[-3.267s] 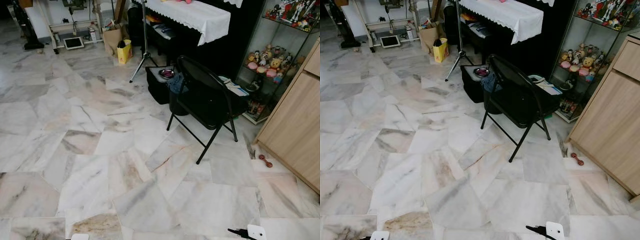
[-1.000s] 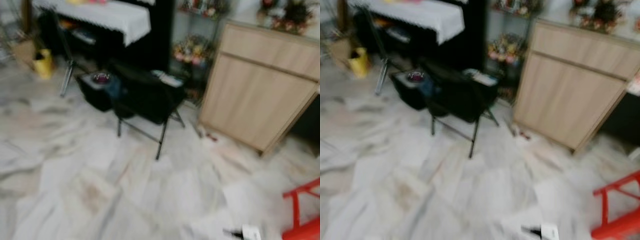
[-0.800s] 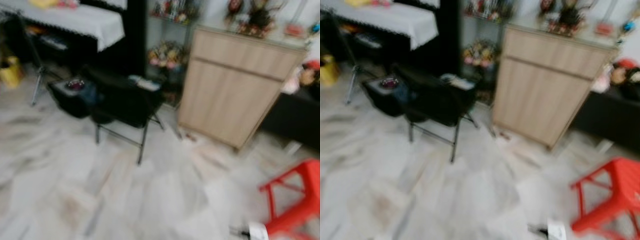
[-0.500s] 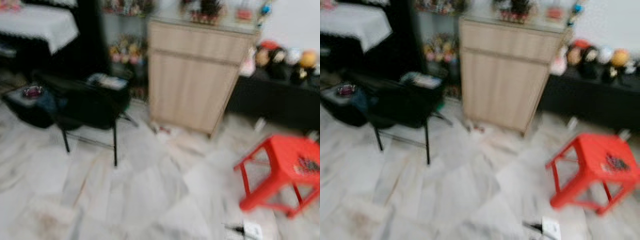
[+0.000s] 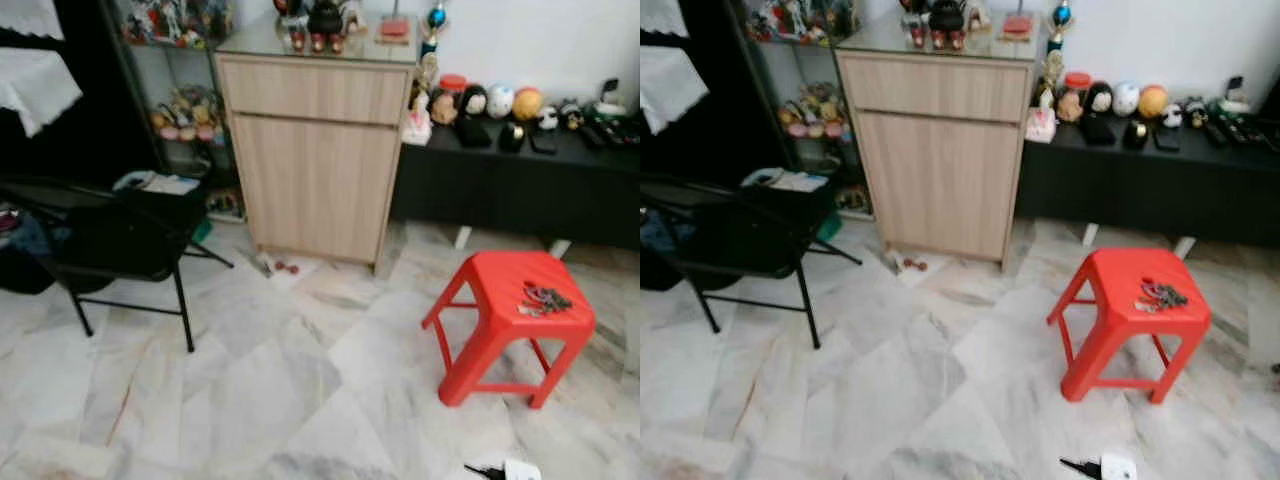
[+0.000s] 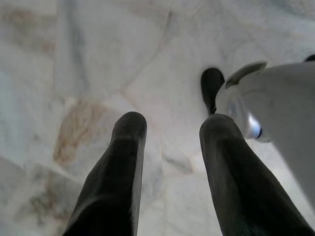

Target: Hang keys on a hook

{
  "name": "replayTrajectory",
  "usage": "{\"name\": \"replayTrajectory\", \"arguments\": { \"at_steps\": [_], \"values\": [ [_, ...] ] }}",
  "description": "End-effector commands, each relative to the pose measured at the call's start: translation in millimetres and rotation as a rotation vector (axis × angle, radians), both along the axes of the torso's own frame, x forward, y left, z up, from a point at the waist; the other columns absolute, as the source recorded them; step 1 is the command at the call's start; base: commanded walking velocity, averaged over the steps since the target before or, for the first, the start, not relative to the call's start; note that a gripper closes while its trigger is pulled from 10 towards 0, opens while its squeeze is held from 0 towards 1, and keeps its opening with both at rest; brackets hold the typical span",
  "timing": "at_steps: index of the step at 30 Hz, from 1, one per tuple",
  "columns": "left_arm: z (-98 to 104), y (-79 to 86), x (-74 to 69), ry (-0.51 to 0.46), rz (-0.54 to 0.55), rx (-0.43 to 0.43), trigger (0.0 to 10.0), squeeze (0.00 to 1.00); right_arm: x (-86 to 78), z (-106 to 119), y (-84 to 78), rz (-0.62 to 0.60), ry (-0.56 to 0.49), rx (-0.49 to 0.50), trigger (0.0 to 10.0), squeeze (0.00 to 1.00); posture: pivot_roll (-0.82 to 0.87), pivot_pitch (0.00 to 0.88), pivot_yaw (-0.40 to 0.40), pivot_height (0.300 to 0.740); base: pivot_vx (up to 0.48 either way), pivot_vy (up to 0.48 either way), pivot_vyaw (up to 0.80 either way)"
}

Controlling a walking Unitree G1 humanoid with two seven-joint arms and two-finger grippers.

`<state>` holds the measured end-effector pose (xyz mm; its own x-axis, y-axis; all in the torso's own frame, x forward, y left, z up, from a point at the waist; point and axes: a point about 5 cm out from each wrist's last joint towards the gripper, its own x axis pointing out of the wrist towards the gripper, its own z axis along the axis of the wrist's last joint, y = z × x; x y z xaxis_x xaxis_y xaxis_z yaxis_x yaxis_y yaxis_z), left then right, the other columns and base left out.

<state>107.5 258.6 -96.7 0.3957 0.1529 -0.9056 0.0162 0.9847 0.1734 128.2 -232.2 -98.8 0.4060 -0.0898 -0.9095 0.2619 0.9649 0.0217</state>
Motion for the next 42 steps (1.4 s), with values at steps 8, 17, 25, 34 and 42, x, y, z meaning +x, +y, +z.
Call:
{"name": "replayTrajectory", "arguments": {
  "at_steps": [8,17,25,34,42],
  "values": [
    [3.4,9.8,0.7,-0.005,0.027,-0.003,10.0,0.00,10.9,8.0,-15.3,-0.014,-0.052,-0.014,10.0,0.00,-0.03,0.000,-0.033,0.740,0.097,0.000,0.00],
    [-1.1,-28.9,24.5,-0.033,-0.002,-0.038,10.0,0.00,2.8,2.7,-6.7,0.010,-0.016,-0.022,10.0,0.00,-0.02,0.000,-0.034,0.740,0.272,0.000,-0.30],
    [-0.2,-18.7,19.6,-0.023,0.005,-0.027,10.0,0.00,-0.2,0.5,-2.0,0.017,-0.002,-0.016,10.0,0.00,-0.03,0.000,-0.031,0.740,0.273,0.000,-0.66],
    [0.0,-15.3,16.9,-0.018,0.006,-0.023,10.0,0.00,0.2,1.7,-6.1,0.020,-0.006,-0.021,10.0,0.00,-0.03,0.000,-0.033,0.740,0.273,0.000,-0.64],
    [0.1,-15.9,17.8,-0.019,0.003,-0.028,10.0,0.00,4.1,2.0,-2.4,0.026,-0.012,-0.019,10.0,0.00,-0.03,0.000,-0.037,0.740,0.273,0.000,-0.62]
  ]
}}
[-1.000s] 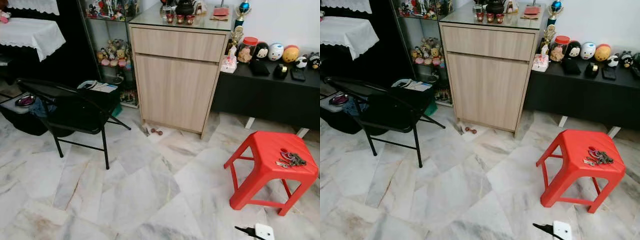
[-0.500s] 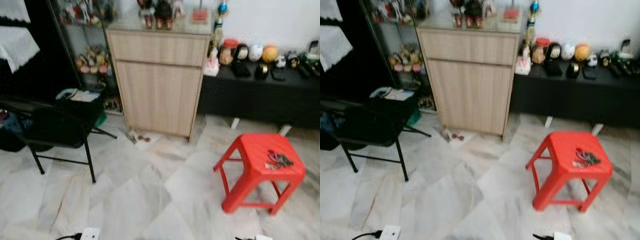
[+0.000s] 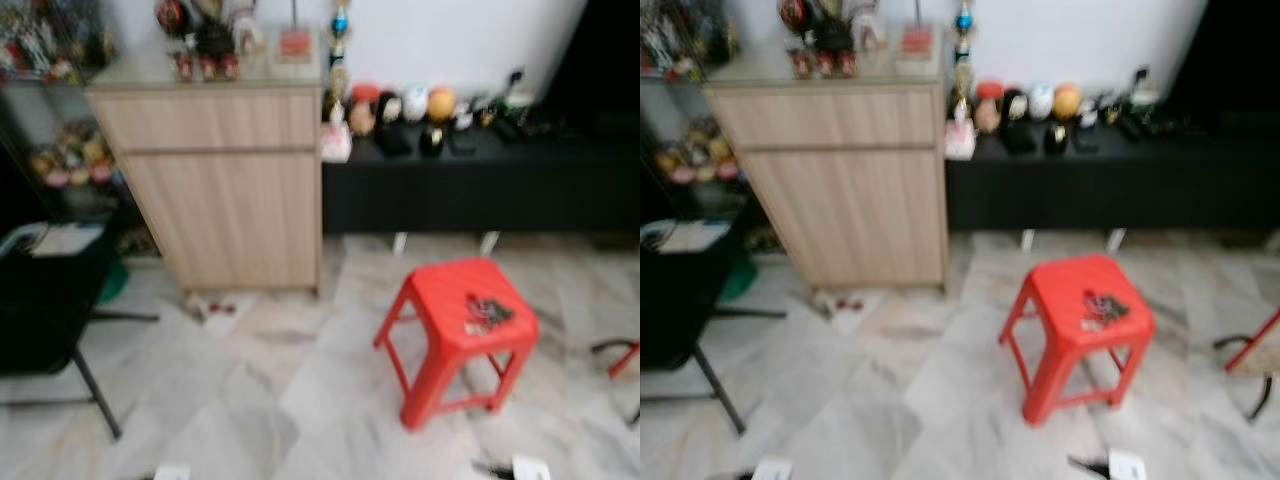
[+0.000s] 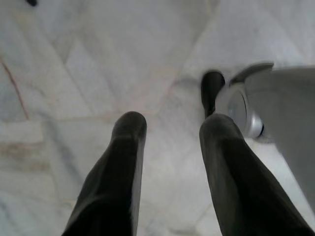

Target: Hang keys on a hook

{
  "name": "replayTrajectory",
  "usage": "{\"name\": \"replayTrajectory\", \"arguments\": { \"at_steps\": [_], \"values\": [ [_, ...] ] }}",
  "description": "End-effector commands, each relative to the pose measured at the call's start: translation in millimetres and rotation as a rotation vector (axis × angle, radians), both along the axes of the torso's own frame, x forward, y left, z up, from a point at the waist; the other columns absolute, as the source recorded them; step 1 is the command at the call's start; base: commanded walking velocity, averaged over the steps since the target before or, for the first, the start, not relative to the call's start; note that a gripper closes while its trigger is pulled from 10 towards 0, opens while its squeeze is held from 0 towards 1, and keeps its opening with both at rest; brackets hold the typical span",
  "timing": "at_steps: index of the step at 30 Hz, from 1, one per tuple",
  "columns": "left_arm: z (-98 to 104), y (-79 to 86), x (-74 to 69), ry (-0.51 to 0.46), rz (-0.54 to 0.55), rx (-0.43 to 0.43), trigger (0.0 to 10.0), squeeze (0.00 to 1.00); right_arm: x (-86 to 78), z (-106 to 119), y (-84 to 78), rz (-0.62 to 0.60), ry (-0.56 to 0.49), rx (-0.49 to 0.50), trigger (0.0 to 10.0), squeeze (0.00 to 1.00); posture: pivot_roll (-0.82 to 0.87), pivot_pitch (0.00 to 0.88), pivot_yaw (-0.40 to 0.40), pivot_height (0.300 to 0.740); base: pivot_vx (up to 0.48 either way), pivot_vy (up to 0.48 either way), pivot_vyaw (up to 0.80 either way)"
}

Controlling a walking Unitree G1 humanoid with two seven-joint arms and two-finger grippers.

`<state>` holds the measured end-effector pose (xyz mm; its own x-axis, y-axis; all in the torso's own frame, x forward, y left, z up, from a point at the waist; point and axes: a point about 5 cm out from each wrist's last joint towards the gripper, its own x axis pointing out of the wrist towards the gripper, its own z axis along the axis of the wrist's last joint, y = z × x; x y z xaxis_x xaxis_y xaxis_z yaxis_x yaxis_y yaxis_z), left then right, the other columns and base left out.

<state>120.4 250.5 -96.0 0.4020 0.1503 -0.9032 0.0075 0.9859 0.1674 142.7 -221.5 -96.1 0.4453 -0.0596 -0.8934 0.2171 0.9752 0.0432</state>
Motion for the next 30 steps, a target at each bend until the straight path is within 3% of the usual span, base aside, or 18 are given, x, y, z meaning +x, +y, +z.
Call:
{"name": "replayTrajectory", "arguments": {
  "at_steps": [1,10,12,14,21,30],
  "values": [
    [-0.7,-7.1,3.9,-0.009,-0.005,-0.020,10.0,0.00,-10.4,-0.7,-13.1,-0.019,0.027,-0.032,10.0,0.00,-0.03,0.000,-0.037,0.740,0.274,0.000,-0.62],
    [-0.2,-8.5,7.0,-0.014,-0.005,-0.021,10.0,0.00,-11.3,0.9,-20.3,-0.020,0.030,-0.039,10.0,0.00,-0.02,0.000,-0.040,0.740,0.271,0.000,-0.61],
    [-0.4,-9.1,6.9,-0.014,-0.006,-0.022,10.0,0.00,-10.7,0.5,-18.0,-0.017,0.029,-0.037,10.0,0.00,-0.02,0.000,-0.040,0.740,0.270,0.000,-0.61],
    [-1.0,-10.0,5.7,-0.011,-0.009,-0.025,10.0,0.00,-8.2,-1.9,-5.1,-0.010,0.027,-0.023,10.0,0.00,-0.03,0.000,-0.039,0.740,0.272,0.000,-0.61],
    [-0.9,-9.9,5.8,-0.009,-0.012,-0.025,10.0,0.00,-7.0,-3.1,2.3,-0.004,0.026,-0.015,10.0,0.00,-0.03,0.000,-0.041,0.740,0.268,0.000,-0.18],
    [-1.1,-11.3,6.3,-0.010,-0.007,-0.029,10.0,0.00,-5.2,1.6,-15.3,-0.028,0.011,-0.032,10.0,0.00,-0.03,0.000,-0.045,0.740,0.268,0.000,0.00]
  ]
}}
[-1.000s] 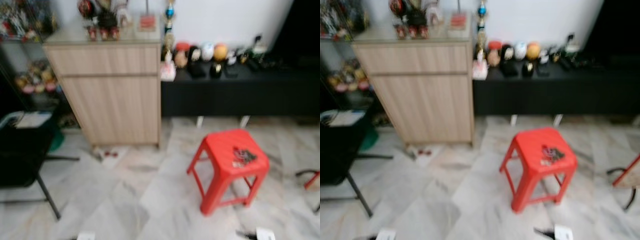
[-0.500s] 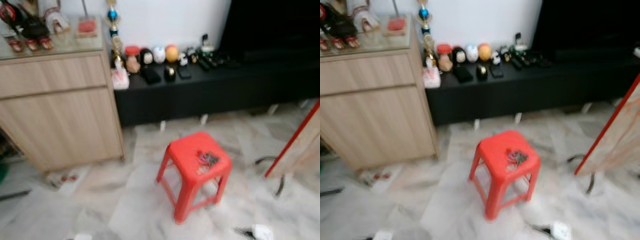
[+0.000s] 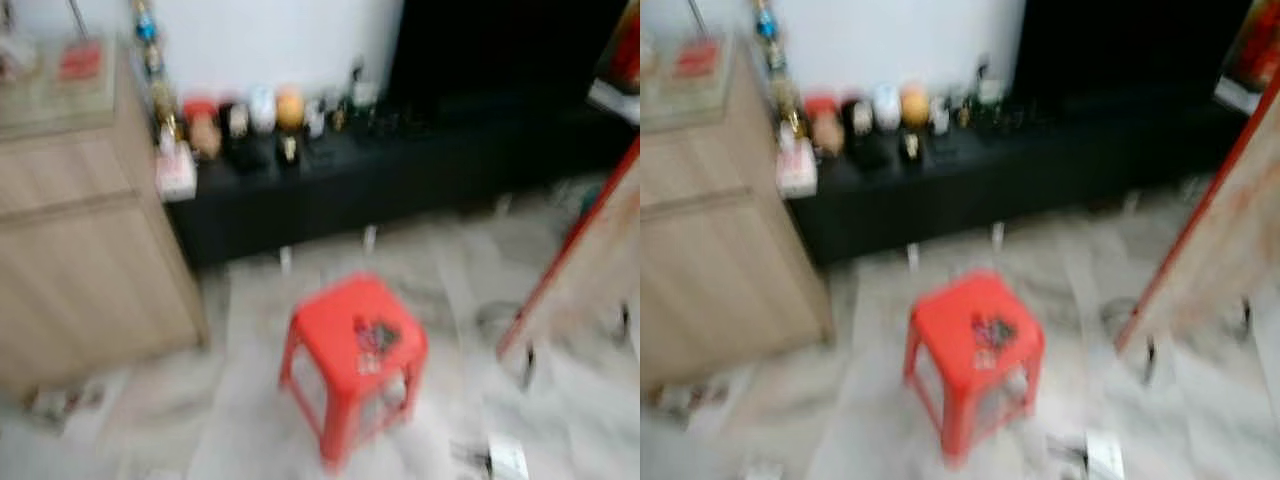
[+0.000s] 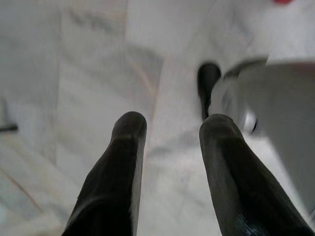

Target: Hang keys on a hook

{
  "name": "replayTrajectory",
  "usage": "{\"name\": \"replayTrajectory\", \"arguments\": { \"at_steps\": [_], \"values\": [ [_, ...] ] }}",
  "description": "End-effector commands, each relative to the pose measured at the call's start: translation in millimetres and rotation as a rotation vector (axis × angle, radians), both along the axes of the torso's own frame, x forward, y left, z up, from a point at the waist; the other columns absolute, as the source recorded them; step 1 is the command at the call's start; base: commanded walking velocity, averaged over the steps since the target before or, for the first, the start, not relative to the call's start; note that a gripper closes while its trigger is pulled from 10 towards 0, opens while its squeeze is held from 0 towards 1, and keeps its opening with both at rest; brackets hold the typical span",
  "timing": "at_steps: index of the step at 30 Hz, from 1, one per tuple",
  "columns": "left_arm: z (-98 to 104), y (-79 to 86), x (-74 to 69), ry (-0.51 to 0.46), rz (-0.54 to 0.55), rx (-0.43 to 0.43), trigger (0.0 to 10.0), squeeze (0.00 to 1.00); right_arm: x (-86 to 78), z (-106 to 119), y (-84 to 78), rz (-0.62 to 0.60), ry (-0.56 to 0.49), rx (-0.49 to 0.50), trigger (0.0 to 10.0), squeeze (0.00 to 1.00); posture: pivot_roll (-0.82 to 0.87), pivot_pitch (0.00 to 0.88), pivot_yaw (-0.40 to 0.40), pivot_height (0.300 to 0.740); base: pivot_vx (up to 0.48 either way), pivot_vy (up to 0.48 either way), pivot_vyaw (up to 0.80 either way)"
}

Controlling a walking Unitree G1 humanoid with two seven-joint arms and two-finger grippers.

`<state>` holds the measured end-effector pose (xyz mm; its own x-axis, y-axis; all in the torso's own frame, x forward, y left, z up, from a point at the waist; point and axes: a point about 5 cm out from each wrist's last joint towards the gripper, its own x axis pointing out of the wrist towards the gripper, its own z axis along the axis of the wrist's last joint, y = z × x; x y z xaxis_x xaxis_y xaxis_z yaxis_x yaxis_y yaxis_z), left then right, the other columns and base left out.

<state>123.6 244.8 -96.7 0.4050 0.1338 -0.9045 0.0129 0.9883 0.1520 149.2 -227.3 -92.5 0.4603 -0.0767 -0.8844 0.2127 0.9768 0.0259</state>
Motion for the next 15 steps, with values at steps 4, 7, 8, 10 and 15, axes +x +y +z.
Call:
{"name": "replayTrajectory", "arguments": {
  "at_steps": [4,7,8,10,15],
  "values": [
    [-0.6,-6.4,3.3,-0.008,-0.003,-0.017,10.0,0.00,-14.3,-7.1,9.1,-0.021,0.030,0.011,10.0,0.00,-0.03,0.000,-0.047,0.740,0.267,0.000,0.00],
    [-0.7,-6.5,3.0,-0.007,-0.005,-0.018,10.0,0.00,-13.6,-8.1,15.2,-0.018,0.029,0.020,10.0,0.00,-0.03,0.000,-0.048,0.740,0.269,0.000,0.00],
    [-0.7,-6.5,3.0,-0.007,-0.005,-0.018,10.0,0.00,-13.5,-8.2,16.0,-0.016,0.030,0.020,10.0,0.00,-0.03,0.000,-0.048,0.740,0.266,0.000,0.00],
    [-0.8,-6.5,2.9,-0.006,-0.005,-0.018,10.0,0.00,-12.8,-8.2,16.9,-0.002,0.033,0.018,10.0,0.00,-0.03,0.000,-0.049,0.740,0.268,0.000,0.00],
    [-0.7,-6.4,2.9,-0.008,-0.003,-0.017,10.0,0.00,-7.5,-3.4,3.0,0.030,0.021,-0.010,10.0,0.00,-0.03,0.000,-0.049,0.740,0.158,0.000,0.22]
  ]
}}
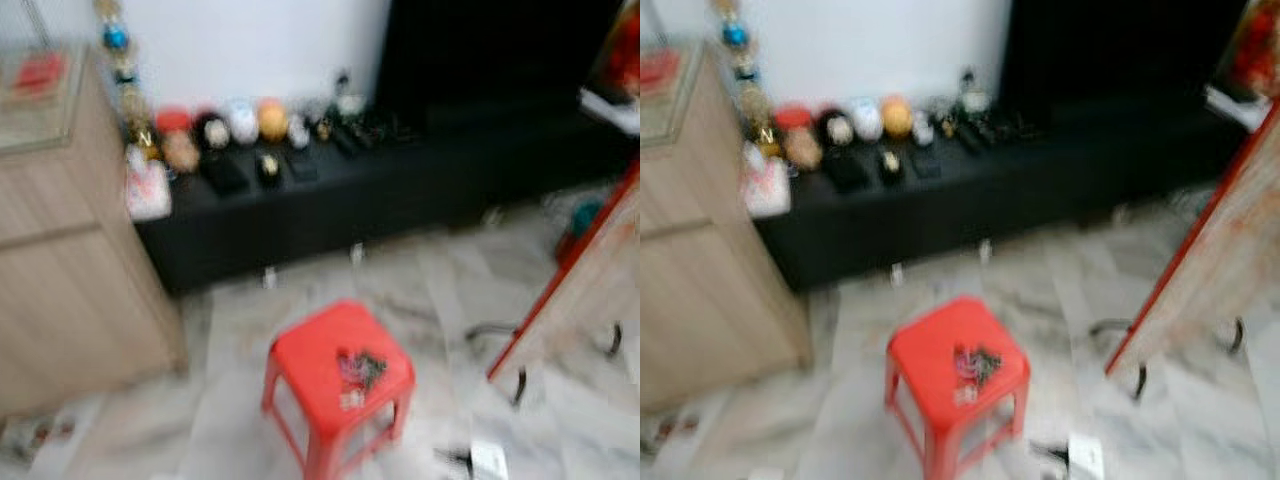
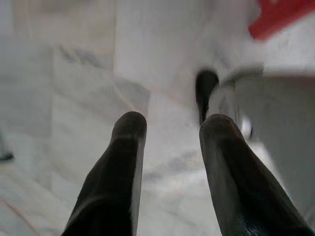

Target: Hang keys on a hook

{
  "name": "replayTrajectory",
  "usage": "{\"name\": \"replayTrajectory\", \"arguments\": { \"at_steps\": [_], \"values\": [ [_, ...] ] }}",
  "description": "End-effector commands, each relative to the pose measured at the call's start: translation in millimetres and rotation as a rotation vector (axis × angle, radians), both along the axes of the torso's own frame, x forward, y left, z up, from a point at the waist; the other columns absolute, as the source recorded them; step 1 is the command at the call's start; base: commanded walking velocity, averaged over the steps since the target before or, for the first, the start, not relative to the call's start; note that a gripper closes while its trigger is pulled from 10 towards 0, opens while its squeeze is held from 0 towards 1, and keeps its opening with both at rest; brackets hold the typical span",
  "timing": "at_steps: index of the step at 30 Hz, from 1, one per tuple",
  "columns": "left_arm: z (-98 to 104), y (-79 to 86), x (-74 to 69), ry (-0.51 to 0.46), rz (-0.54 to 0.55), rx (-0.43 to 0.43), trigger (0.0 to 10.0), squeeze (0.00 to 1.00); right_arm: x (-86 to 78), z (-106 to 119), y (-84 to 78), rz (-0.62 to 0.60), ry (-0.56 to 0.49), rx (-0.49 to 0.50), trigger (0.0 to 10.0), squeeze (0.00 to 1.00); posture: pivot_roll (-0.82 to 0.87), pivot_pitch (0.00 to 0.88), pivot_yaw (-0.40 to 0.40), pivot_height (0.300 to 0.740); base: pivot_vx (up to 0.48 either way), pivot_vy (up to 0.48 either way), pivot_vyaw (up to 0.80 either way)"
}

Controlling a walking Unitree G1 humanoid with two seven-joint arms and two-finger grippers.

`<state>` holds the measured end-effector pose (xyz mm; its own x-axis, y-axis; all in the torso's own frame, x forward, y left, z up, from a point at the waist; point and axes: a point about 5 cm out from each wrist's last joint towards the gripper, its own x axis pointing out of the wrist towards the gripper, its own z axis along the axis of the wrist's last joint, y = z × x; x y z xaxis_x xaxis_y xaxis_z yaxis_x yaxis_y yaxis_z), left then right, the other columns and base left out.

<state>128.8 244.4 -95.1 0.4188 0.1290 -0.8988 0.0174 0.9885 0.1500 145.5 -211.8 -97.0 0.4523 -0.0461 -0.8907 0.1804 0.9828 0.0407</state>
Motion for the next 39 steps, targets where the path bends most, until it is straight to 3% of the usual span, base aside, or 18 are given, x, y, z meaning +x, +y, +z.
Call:
{"name": "replayTrajectory", "arguments": {
  "at_steps": [1,6,9,14,16,19,23,25,27,29,39],
  "values": [
    [-2.3,-5.8,-2.2,0.006,-0.003,-0.009,10.0,0.00,-3.2,3.5,-21.6,-0.006,0.005,-0.040,10.0,0.00,-0.03,0.000,-0.049,0.740,0.000,0.000,0.79],
    [-2.3,-5.7,-2.5,0.007,-0.006,-0.012,10.0,0.00,-7.4,4.9,-31.9,-0.016,0.005,-0.049,10.0,0.00,-0.03,0.000,-0.047,0.740,0.000,0.000,0.79],
    [-2.2,-5.5,-2.5,0.006,-0.005,-0.012,10.0,0.00,-11.7,3.0,-30.0,-0.015,0.011,-0.041,10.0,0.00,-0.03,0.000,-0.048,0.740,0.000,0.000,0.79],
    [-2.4,-5.4,-3.1,0.009,-0.007,-0.010,10.0,0.00,-15.4,-2.8,-10.9,0.000,0.022,-0.017,10.0,0.00,-0.03,0.000,-0.048,0.740,0.000,0.000,0.80],
    [-2.4,-5.1,-3.4,0.011,-0.008,-0.008,10.0,0.00,-12.0,-4.8,3.9,0.013,0.024,-0.004,10.0,0.00,-0.03,0.000,-0.047,0.740,0.000,0.000,0.80],
    [-2.4,-5.0,-3.4,0.010,-0.003,-0.010,10.0,0.00,-8.9,-4.5,7.4,0.013,0.021,-0.001,10.0,0.00,-0.03,0.000,-0.047,0.740,0.000,0.000,0.80],
    [-2.4,-5.0,-3.4,0.009,-0.004,-0.010,10.0,0.00,-4.3,-0.6,-5.0,0.001,0.012,-0.011,10.0,0.00,-0.03,0.000,-0.047,0.740,0.000,0.000,0.64],
    [-2.4,-4.9,-3.6,0.008,-0.003,-0.011,10.0,0.00,-9.7,2.8,-27.0,-0.043,0.010,-0.020,10.0,0.00,-0.03,0.000,-0.045,0.740,0.000,0.000,0.00],
    [-2.5,-4.9,-3.7,0.008,-0.003,-0.011,10.0,0.00,-11.2,3.3,-30.8,-0.046,0.011,-0.024,10.0,0.00,-0.03,0.000,-0.045,0.740,0.000,0.000,0.00],
    [-2.6,-5.1,-4.0,0.010,-0.005,-0.011,10.0,0.00,-16.7,5.9,-45.2,-0.059,0.011,-0.034,10.0,0.00,-0.03,0.000,-0.046,0.740,0.000,0.000,0.00],
    [-2.6,-5.3,-4.1,0.010,-0.016,-0.009,10.0,0.00,-15.7,0.9,-26.7,-0.048,0.012,-0.011,10.0,0.00,-0.03,0.000,-0.047,0.740,0.000,0.000,0.00]
  ]
}}
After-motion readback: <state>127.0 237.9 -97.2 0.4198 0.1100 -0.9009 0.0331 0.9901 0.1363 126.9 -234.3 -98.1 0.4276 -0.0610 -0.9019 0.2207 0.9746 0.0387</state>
